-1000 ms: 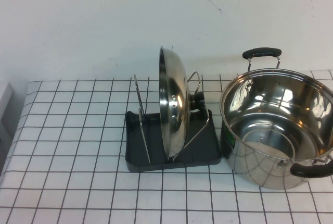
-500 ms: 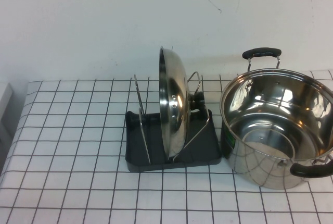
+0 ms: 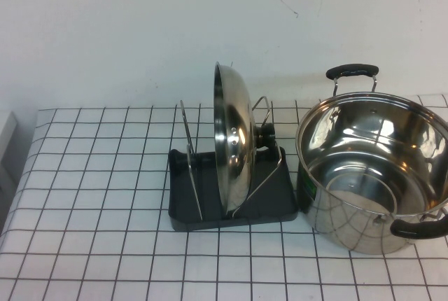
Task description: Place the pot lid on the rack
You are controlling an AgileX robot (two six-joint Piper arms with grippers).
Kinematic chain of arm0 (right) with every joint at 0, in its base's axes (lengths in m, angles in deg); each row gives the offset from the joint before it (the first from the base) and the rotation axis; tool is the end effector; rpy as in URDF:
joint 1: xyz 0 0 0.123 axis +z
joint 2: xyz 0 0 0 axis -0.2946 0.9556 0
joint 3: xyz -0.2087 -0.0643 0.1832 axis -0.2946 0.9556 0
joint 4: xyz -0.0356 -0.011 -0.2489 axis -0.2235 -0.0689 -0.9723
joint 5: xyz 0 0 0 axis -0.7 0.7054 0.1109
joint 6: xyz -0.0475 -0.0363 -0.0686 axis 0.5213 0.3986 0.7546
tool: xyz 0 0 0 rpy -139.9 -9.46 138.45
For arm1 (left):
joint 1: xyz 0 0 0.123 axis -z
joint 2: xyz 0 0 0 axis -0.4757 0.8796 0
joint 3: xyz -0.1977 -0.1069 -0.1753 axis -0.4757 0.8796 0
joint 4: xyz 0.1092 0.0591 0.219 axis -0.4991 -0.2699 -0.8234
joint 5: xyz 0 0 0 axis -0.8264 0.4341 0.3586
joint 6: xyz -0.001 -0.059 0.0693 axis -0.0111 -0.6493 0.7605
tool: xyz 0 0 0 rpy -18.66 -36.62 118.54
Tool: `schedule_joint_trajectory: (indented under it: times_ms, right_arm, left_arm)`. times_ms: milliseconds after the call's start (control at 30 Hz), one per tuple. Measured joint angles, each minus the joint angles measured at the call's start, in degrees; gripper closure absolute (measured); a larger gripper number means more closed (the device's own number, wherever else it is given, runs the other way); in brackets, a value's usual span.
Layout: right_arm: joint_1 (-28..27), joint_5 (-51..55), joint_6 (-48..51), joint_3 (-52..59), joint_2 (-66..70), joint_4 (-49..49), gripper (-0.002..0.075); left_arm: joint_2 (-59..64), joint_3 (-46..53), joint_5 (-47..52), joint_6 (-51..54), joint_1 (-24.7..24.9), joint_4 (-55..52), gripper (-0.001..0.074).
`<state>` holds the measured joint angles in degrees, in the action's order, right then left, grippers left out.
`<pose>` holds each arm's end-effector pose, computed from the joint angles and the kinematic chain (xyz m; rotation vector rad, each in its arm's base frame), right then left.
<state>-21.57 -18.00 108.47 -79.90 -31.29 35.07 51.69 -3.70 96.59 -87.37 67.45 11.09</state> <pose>0.0546 -0.0022 0.2167 -0.1892 1.6169 -0.2651 0.0538 -0.0134 0.2114 0.3838 1.9195 -0.2697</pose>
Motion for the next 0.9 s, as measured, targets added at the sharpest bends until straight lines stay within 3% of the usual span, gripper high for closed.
schedule_joint_trajectory:
  times_ms: [200,333,633,900]
  right_arm:
    - [-6.4,1.5,0.0,5.1,-1.6,0.3,0.0727]
    - [-7.3,7.2,-2.5,5.1,-1.6,0.3,0.0727]
    - [2.2,10.2,-19.1,5.1,-1.6,-10.5,0.0727]
    - [3.0,10.2,-20.2,5.1,-1.6,-11.8,0.0728]
  left_arm:
    - [0.0,0.0,0.0,0.0,0.0,0.0,0.0738]
    - [0.0,0.1,0.0,0.0,0.0,0.0,0.0737]
    - [0.0,0.1,0.0,0.0,0.0,0.0,0.0737]
    - [0.0,0.1,0.0,0.0,0.0,0.0,0.0737]
